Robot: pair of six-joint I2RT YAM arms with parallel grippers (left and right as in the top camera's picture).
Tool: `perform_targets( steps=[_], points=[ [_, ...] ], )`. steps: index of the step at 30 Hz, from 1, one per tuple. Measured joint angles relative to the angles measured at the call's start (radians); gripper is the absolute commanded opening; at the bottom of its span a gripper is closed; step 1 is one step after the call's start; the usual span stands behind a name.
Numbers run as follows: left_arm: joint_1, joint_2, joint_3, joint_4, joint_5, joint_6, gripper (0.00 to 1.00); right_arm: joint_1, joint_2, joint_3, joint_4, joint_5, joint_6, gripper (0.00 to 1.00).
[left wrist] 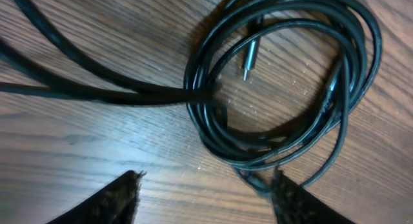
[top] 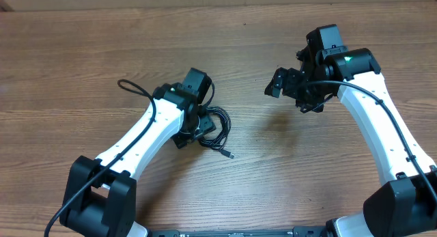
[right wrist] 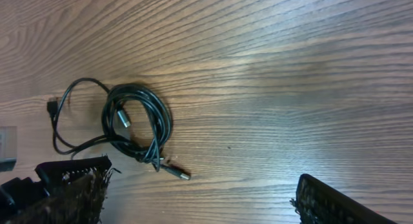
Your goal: Untangle cables
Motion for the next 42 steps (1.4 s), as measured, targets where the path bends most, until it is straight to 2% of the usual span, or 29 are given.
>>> perform_targets(
  steps=[8, 14, 16, 23, 35, 42],
  points=[
    [-0.012, 0.000, -0.055, 0.076, -0.013, -0.063, 0.54, 0.000, 0.000, 0.000, 0.010, 0.018, 0.000, 0.92],
    [-0.012, 0.000, -0.128, 0.212, -0.026, -0.093, 0.53, 0.000, 0.000, 0.000, 0.010, 0.021, 0.000, 0.92],
    [-0.012, 0.000, -0.138, 0.229, -0.033, -0.101, 0.50, 0.000, 0.000, 0.000, 0.010, 0.022, 0.000, 0.93],
    [-0.012, 0.000, -0.142, 0.237, -0.065, -0.108, 0.38, 0.000, 0.000, 0.000, 0.010, 0.021, 0.000, 0.93],
    [-0.014, 0.004, -0.142, 0.237, -0.034, -0.195, 0.37, 0.000, 0.000, 0.000, 0.010, 0.021, 0.000, 0.93],
    [-0.014, 0.045, -0.143, 0.238, -0.014, -0.233, 0.28, 0.000, 0.000, 0.000, 0.010, 0.021, 0.000, 0.93]
  ],
)
